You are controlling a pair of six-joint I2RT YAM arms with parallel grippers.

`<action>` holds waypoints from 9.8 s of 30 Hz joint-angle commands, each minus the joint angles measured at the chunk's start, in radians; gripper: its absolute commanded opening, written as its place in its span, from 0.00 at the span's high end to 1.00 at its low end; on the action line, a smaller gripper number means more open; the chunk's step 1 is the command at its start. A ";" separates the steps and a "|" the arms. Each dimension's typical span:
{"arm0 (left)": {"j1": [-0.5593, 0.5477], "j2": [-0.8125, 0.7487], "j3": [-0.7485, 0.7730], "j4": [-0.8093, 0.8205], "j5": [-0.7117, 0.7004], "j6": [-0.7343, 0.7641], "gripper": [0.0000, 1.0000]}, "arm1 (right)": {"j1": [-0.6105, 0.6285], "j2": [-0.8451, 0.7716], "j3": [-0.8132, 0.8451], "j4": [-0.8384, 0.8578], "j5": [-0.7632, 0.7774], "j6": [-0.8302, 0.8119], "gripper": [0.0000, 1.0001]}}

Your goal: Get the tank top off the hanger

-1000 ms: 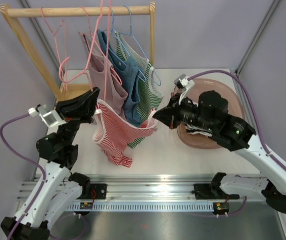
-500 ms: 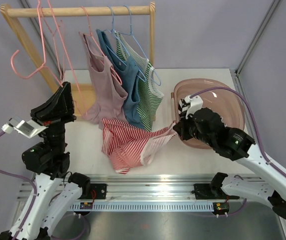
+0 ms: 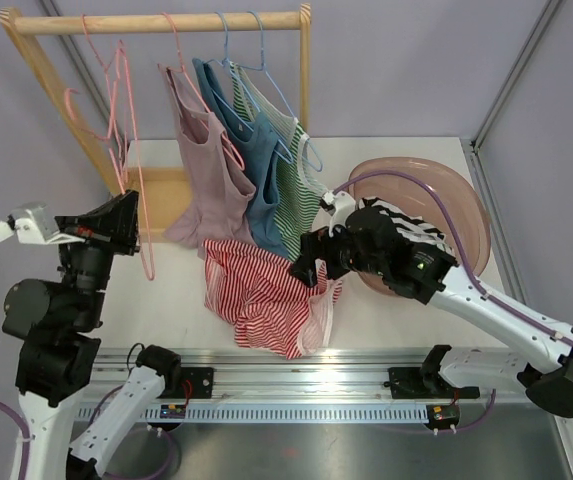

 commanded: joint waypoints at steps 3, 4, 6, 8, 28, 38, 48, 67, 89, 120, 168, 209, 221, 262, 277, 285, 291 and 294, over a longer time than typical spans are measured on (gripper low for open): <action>-0.001 0.198 0.169 -0.338 -0.030 0.008 1.00 | 0.010 -0.018 0.011 0.038 0.091 0.005 0.00; -0.003 0.215 0.186 -0.349 -0.038 0.008 1.00 | 0.010 -0.021 0.006 0.032 0.096 0.002 0.01; -0.001 0.261 0.226 -0.358 -0.056 -0.003 1.00 | 0.010 -0.034 -0.003 0.034 0.105 0.002 0.00; -0.001 0.304 0.296 -0.375 -0.079 -0.004 1.00 | 0.010 -0.047 -0.024 0.043 0.104 0.004 0.01; 0.491 0.968 0.944 -0.449 0.480 -0.132 1.00 | 0.010 -0.166 -0.173 0.132 0.000 -0.002 0.01; 0.549 1.019 0.913 -0.472 0.534 -0.113 0.91 | 0.074 0.060 -0.190 0.261 -0.015 0.041 0.01; 0.553 0.843 0.784 -0.464 0.550 -0.049 0.01 | 0.242 0.408 -0.066 0.238 0.288 0.059 0.01; 0.540 0.261 0.197 -0.312 0.431 0.039 0.01 | 0.301 0.626 -0.107 0.294 0.239 0.114 1.00; 0.257 0.178 0.174 -0.347 0.169 0.124 0.01 | 0.298 -0.156 0.268 -0.353 0.938 -0.002 1.00; 0.105 0.623 0.648 -0.464 0.212 0.031 0.01 | -0.654 0.106 0.273 -0.146 0.422 -0.113 0.01; -0.007 1.140 1.292 -0.590 -0.279 0.164 1.00 | -0.653 -0.281 -0.015 -0.048 -0.257 -0.084 0.01; -0.007 -0.022 -0.039 -0.634 0.703 0.008 1.00 | -0.107 -0.114 -0.445 0.839 -0.126 0.334 0.00; -0.007 -0.069 -0.150 -0.539 0.774 -0.044 1.00 | 0.104 0.155 -0.288 0.917 0.188 0.243 0.08; -0.007 -0.030 -0.043 -0.590 0.724 0.015 1.00 | 0.081 0.117 -0.293 0.724 0.458 0.091 1.00; -0.007 0.011 0.080 -0.311 0.872 -0.078 1.00 | -0.084 -0.049 -0.123 0.439 0.316 -0.013 1.00; -0.007 0.043 -0.050 0.553 0.835 -0.219 1.00 | -0.082 -0.031 0.274 0.299 -0.171 0.030 1.00; -0.009 0.235 -0.130 0.997 0.771 -0.198 1.00 | -0.076 0.032 0.486 0.172 -0.350 0.028 1.00; -0.009 0.281 -0.102 0.959 0.657 -0.130 1.00 | -0.068 0.012 0.463 0.123 -0.327 -0.005 1.00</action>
